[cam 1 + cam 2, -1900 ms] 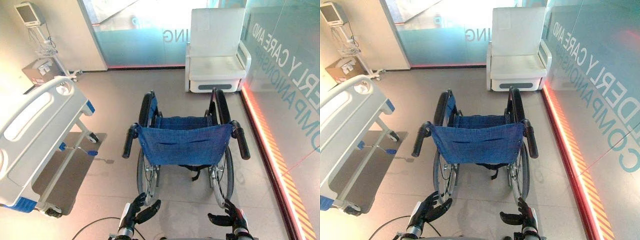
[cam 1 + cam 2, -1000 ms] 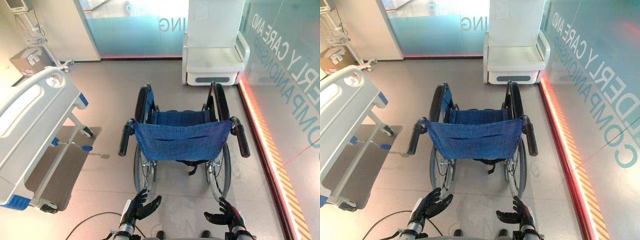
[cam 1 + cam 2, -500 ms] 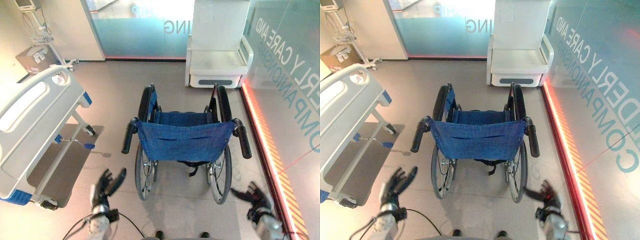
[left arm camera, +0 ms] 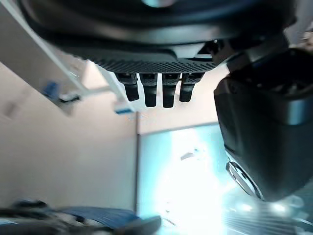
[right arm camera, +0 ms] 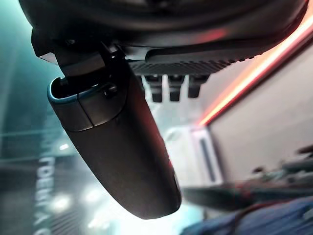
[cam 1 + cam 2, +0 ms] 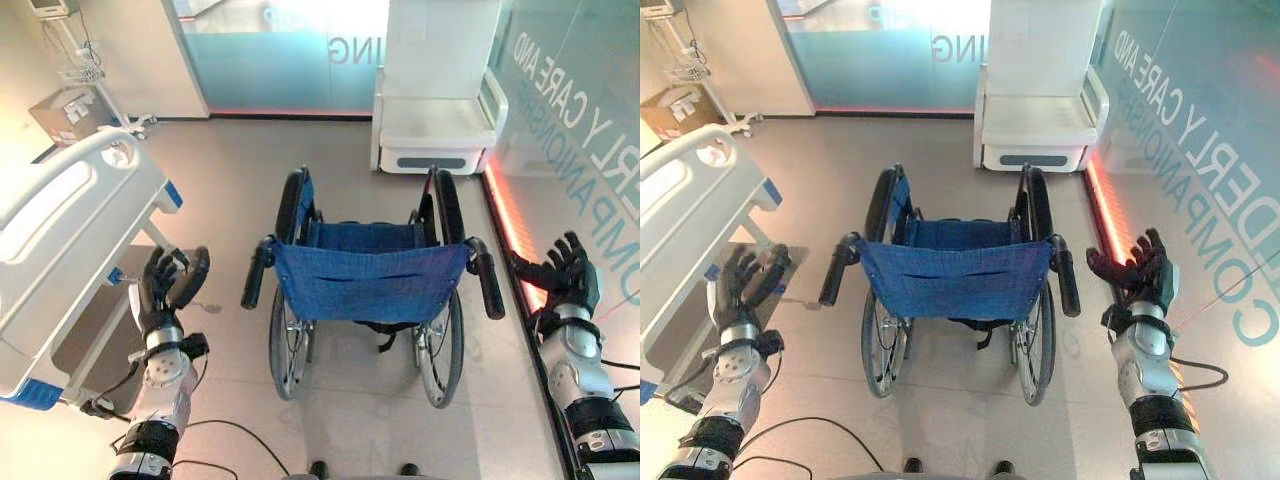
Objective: Push the wheelchair next to the bed
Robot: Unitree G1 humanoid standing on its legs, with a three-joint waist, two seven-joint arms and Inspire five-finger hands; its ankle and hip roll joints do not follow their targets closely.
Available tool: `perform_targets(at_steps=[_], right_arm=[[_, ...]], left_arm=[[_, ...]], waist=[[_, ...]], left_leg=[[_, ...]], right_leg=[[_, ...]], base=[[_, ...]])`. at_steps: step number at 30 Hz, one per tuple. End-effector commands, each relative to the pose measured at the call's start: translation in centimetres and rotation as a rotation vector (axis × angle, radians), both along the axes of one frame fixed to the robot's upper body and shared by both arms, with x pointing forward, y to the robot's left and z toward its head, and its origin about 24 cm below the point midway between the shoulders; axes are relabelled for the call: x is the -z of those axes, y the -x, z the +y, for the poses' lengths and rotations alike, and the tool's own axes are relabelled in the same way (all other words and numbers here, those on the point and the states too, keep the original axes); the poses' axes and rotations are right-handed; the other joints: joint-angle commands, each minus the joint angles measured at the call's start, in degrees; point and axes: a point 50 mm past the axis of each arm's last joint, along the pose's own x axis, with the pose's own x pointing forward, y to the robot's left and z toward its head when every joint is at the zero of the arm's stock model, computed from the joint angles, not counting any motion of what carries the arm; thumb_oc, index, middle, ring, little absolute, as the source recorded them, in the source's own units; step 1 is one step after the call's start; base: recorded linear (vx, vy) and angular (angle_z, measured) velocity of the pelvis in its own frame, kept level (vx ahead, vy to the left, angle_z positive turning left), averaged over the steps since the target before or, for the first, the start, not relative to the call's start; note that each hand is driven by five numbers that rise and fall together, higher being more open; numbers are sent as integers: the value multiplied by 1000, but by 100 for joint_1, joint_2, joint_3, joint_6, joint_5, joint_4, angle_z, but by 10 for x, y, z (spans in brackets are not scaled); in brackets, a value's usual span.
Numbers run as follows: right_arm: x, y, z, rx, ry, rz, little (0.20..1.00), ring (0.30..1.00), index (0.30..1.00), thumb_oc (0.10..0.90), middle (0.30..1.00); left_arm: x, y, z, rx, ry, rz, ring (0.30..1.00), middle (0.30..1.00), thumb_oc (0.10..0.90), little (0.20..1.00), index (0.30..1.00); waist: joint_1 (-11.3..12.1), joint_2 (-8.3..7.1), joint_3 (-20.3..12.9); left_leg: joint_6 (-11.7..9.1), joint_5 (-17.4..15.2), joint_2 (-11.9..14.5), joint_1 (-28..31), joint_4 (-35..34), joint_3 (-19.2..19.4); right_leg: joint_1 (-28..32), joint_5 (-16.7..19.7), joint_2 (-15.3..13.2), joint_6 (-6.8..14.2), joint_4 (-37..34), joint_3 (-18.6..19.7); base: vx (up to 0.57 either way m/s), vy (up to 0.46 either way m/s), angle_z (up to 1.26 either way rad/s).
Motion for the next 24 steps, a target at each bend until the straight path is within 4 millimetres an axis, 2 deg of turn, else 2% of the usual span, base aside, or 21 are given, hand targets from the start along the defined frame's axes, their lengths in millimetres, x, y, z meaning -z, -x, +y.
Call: perform_targets(at_steps=[1, 5, 6, 9, 15, 17, 24], right_arm=[[-81, -22, 10, -37, 183, -319, 900, 900, 900, 800, 900], [-88, -21, 29, -148, 226, -358, 900, 900, 900, 800, 900], [-85, -18, 38, -210, 239, -350, 900, 900, 900, 800, 900], [-76, -11, 47, -281, 278, -312, 900, 900, 900, 800, 900], [-60, 1, 50, -416, 297, -225, 900, 900, 900, 800, 900], [-58, 2, 51, -432, 297, -211, 900, 900, 900, 800, 900], [-34, 12, 47, -499, 335, -23, 900, 900, 900, 800, 900]], left_arm=[[-89, -30, 5, 111, -151, -347, 900, 900, 800, 900, 900], [-101, -35, -18, 324, -156, -375, 900, 900, 800, 900, 900], [-97, -34, -26, 410, -168, -338, 900, 900, 800, 900, 900], [-87, -29, -34, 506, -199, -278, 900, 900, 800, 900, 900], [-68, -16, -32, 649, -253, -133, 900, 900, 800, 900, 900], [-67, -15, -30, 661, -262, -117, 900, 900, 800, 900, 900], [-62, -8, -13, 662, -390, 36, 900, 900, 800, 900, 900]], waist=[[-48, -119, -197], [-65, -126, -213], [-77, -126, -214], [-94, -132, -222], [-138, -152, -219], [-144, -154, -216], [-175, -160, -172]], left_leg=[[42, -456, -101, -16, 46, 253], [44, -465, -103, -27, 36, 250], [51, -456, -106, -31, 26, 244], [64, -445, -111, -42, 21, 239], [74, -418, -100, -76, 21, 310], [75, -415, -99, -79, 21, 322], [81, -356, -95, -112, 21, 399]], right_leg=[[-68, -422, -14, -67, 341, 177], [-65, -407, -2, -50, 304, 191], [-70, -394, 5, -42, 292, 205], [-74, -375, 16, -33, 269, 233], [-123, -334, 28, 0, 260, 252], [-133, -328, 28, 4, 264, 255], [-192, -280, 19, 58, 297, 249]], base=[[0, 0, 0], [0, 0, 0], [0, 0, 0], [0, 0, 0], [0, 0, 0], [0, 0, 0], [0, 0, 0]])
